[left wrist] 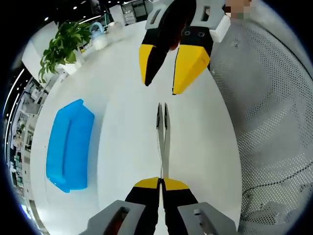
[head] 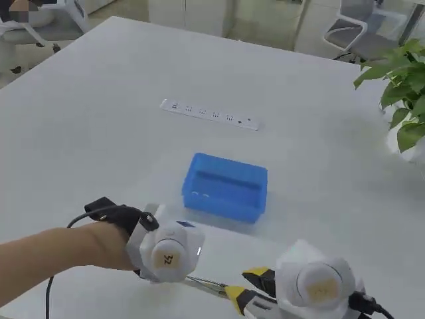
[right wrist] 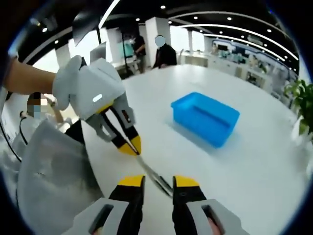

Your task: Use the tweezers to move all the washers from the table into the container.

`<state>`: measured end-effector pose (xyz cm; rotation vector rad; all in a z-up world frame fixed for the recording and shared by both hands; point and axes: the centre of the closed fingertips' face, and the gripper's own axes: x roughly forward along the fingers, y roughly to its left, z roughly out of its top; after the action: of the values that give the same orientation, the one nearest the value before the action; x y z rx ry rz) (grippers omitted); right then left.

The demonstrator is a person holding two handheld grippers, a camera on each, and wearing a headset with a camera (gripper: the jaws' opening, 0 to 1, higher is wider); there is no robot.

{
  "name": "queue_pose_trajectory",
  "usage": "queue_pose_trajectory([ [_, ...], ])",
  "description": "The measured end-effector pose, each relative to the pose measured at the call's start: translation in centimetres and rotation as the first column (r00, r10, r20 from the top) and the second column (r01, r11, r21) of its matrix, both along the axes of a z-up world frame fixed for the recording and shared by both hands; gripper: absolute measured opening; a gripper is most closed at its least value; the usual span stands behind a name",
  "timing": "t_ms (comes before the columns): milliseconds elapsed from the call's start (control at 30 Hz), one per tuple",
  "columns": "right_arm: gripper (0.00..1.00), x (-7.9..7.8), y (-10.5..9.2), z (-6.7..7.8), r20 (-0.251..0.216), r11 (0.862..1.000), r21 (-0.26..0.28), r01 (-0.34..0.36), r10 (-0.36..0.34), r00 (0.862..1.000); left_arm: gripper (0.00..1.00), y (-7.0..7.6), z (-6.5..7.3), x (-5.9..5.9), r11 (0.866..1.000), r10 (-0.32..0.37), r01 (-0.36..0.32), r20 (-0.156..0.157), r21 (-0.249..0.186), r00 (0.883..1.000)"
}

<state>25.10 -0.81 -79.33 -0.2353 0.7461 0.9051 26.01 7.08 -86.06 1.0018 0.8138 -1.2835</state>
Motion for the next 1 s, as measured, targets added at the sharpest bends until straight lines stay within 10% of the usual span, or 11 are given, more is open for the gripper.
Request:
queue_pose_trajectory([
  [167,0.20,-0.1,-0.7,1.5,0.010,0.994,0.056,0.094,-0.095,0.995,0.00,0.0,-0.1,0.0,0.990,0.116,-0.116,-0.001,-0.078,0.993],
  [367,0.24,-0.2,-2.0,3.6,0.037,0.982,0.086,0.169,-0.173,0.984,0.28,0.9,0.8,0.1,0.930,0.317,-0.319,-0.045,-0.180,0.948],
  [600,0.32,0.3,-3.1,5.0,0.052,0.963,0.121,0.239,-0.246,0.968,0.64,2.2,5.9,0.3,0.713,0.572,-0.577,-0.146,-0.399,0.807],
  [700,0.37,0.6,-3.5,5.1,0.059,0.956,0.131,0.263,-0.273,0.960,0.78,3.4,8.2,0.2,0.579,0.661,-0.668,-0.210,-0.467,0.721],
  [1000,0.59,1.0,-4.2,5.3,0.064,0.940,0.158,0.302,-0.315,0.947,0.99,6.5,11.9,-0.6,0.354,0.778,-0.748,-0.268,-0.561,0.568],
])
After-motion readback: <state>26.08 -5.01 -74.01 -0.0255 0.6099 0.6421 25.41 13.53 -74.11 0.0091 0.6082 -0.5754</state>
